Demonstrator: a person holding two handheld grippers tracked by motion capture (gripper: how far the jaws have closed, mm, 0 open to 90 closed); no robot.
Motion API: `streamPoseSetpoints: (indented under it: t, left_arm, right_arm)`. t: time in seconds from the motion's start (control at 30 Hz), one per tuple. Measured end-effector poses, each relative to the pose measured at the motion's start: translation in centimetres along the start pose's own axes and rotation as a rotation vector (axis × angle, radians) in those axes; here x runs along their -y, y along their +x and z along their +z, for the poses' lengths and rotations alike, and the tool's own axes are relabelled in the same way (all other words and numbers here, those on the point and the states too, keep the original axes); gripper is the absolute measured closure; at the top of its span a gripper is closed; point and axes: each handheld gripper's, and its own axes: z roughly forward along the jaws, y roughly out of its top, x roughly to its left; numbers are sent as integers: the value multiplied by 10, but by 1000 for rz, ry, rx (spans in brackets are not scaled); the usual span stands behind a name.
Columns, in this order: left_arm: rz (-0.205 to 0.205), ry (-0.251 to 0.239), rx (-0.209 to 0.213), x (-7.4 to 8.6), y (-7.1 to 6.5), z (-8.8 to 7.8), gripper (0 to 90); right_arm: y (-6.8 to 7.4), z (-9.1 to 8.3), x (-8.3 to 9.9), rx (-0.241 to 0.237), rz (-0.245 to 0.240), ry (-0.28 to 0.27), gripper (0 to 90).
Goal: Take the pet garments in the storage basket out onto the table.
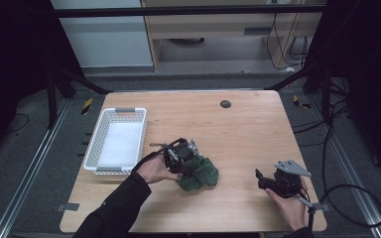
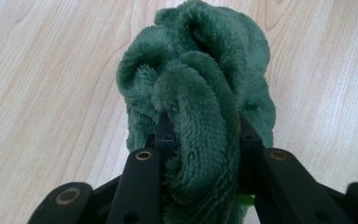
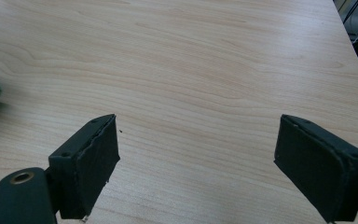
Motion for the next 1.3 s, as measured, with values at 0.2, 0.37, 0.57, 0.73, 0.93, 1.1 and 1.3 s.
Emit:
streamPoseSetpoints:
  t: [0.2, 0.37, 0.57, 0.73, 0.93, 1.1, 1.3]
  left_arm:
    - [5, 13, 8, 1, -1, 8, 677]
    - [-4, 9, 19, 3, -1, 11, 645]
    - [-19, -20, 12, 6, 0, 9, 549]
    - [-30, -55, 8, 9, 1, 4, 437]
    - [-46, -99, 0, 13, 0, -8, 364]
    - [-58, -139, -19, 17, -2, -17, 328]
    - [-95, -209, -33, 23, -1, -25, 319]
  right_arm:
    - [0, 0, 0, 0, 0, 1, 134]
    - [0, 0, 0, -2, 1, 3, 134]
    - [0, 1, 0, -3, 1, 6, 133]
    - [0, 1, 0, -4, 4, 7, 132]
    - [0, 1, 0, -2, 4, 5, 130]
    - [0, 1, 0, -2, 4, 5, 129]
    - [0, 0, 0, -3, 8, 2, 127]
